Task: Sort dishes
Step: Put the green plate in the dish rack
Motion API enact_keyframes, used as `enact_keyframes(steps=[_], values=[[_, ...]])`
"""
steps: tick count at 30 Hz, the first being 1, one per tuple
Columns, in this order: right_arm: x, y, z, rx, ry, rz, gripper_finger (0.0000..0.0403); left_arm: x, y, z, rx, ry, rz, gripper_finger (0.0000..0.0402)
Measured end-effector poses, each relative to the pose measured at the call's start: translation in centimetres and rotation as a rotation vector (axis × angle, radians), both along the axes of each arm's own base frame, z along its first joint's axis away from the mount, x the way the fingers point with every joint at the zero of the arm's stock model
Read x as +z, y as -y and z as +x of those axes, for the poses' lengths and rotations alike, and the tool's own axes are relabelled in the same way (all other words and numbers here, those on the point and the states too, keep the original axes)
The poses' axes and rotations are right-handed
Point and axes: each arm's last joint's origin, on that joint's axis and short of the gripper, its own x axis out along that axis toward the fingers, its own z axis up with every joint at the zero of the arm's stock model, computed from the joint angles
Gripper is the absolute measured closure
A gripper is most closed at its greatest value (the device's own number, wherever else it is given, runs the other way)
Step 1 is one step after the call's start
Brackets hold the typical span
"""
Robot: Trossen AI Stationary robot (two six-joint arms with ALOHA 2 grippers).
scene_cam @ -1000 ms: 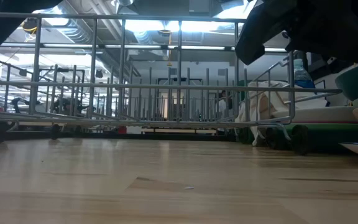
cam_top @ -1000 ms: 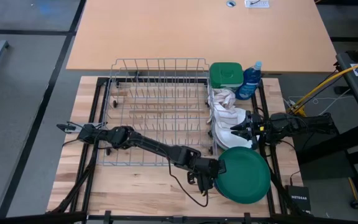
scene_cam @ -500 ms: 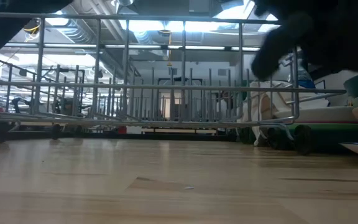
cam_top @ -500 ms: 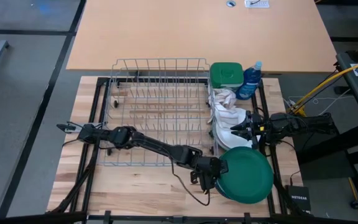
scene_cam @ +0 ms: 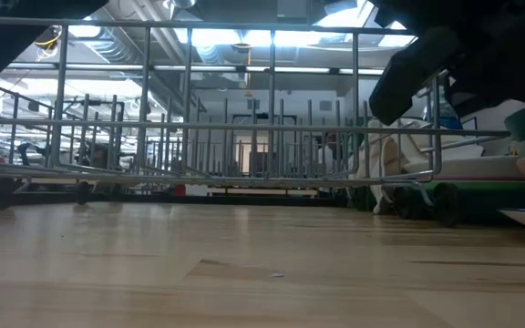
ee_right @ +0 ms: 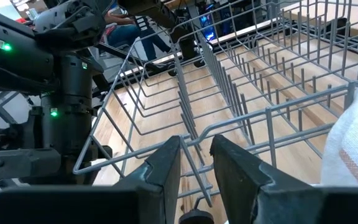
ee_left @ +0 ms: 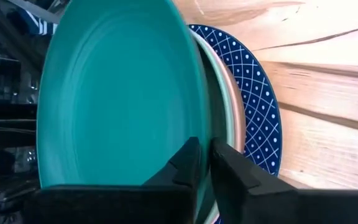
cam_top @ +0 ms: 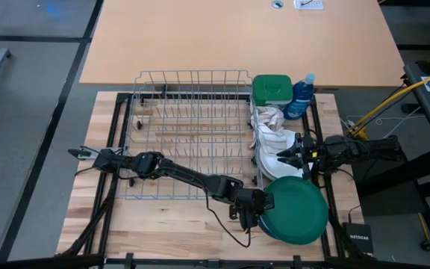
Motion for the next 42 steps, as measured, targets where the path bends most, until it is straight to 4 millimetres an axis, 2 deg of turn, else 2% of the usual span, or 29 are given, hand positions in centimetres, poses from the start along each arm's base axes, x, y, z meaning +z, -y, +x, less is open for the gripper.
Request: enact_keyframes(steps=[3, 9, 18, 22, 30, 36, 42], values=[[0.0, 0.0, 0.0, 0.000, -0.001, 0.000, 0.0304, 0.0, 0.0, 0.0, 0.003, 0.000, -0.003, 0.0395], [0.1, 0.0, 0.0, 0.000, 0.013, -0.005, 0.0304, 0.1, 0.1, 0.1, 0.012, 0.007, -0.017, 0.0397], [1.2, 0.0, 0.1, 0.005, 0.126, -0.020, 0.0304, 1.7, 1.1, 0.4, 0.080, 0.110, -0.158, 0.0399], [3.0, 0.1, -0.3, 0.002, 0.201, -0.072, 0.0304, 2.0, 1.7, 0.3, 0.091, 0.120, -0.194, 0.0399], [8.3, 0.5, -2.7, -0.009, 0.373, -0.182, 0.0304, 2.4, 2.5, 0.3, 0.084, 0.157, -0.218, 0.0400], [11.3, 0.9, -4.6, -0.022, 0.470, -0.193, 0.0304, 4.4, 1.9, 0.1, 0.150, 0.220, -0.208, 0.0400], [12.5, 1.0, -5.5, -0.027, 0.513, -0.186, 0.0304, 9.2, 1.0, -0.7, 0.201, 0.346, -0.278, 0.0401]])
